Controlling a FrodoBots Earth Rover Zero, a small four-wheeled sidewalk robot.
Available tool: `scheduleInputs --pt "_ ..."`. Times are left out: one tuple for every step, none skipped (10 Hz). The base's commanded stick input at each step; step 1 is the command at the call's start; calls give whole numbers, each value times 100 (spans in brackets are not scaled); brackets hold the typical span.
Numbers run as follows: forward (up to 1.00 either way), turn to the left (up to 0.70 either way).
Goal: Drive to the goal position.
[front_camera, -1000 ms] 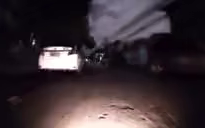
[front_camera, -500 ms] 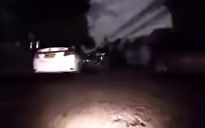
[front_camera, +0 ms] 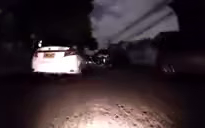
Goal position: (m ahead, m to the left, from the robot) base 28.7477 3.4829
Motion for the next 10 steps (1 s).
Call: scheduleInputs --pt "70 8" --pt "70 0" --pt "70 0" --pt "14 0" --pt "0 0" --pt "0 0" --pt "38 0" --pt "70 0" --pt "70 0" --pt "70 0"
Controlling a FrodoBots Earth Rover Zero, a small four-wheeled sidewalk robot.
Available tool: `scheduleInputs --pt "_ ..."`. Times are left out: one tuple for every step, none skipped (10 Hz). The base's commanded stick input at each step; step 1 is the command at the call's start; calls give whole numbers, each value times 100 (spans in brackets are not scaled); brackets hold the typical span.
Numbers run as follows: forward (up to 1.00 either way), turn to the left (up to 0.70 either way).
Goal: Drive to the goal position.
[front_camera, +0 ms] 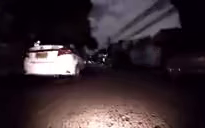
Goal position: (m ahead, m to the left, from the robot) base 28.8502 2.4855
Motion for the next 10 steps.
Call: scheduleInputs --pt "70 0" --pt "70 0" --pt "70 0" --pt "70 23" --pt "70 27" --pt "70 14" --pt "70 0" --pt "70 0" --pt "70 0" --pt "70 6"
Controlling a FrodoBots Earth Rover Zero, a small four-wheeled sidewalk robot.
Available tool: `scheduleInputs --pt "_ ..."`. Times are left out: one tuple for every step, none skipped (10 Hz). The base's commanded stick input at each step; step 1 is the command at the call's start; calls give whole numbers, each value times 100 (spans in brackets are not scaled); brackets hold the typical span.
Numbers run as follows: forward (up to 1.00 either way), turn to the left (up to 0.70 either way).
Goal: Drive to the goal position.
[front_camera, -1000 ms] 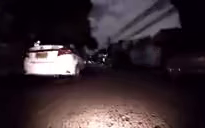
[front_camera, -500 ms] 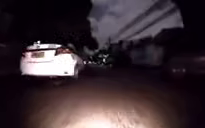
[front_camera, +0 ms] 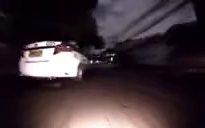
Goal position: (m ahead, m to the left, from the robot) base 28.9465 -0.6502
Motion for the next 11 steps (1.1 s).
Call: scheduleInputs --pt "70 27" --pt "70 25" --pt "62 0" --pt "8 0" --pt "43 0" --pt "70 0" --pt "70 -25" --pt "70 -27" --pt "70 -27" --pt "70 -27" --pt "70 -27"
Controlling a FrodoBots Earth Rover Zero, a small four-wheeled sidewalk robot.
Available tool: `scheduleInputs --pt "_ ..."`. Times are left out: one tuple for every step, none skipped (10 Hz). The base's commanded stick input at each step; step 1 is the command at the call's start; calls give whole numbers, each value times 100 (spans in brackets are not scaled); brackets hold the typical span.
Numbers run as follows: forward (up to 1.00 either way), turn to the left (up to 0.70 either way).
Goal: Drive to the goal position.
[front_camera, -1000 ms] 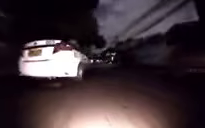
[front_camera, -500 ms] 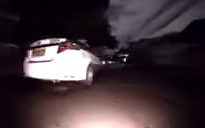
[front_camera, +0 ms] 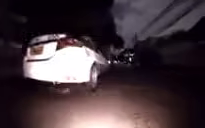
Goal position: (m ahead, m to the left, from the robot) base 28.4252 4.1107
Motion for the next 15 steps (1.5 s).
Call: scheduleInputs --pt "70 -27" --pt "70 -27" --pt "70 -27" --pt "70 -27" --pt "70 -27" --pt "70 -27" --pt "70 -16" --pt "70 0" --pt "70 0" --pt "70 0" --pt "70 0" --pt "70 0" --pt "70 0" --pt "70 0" --pt "70 0"
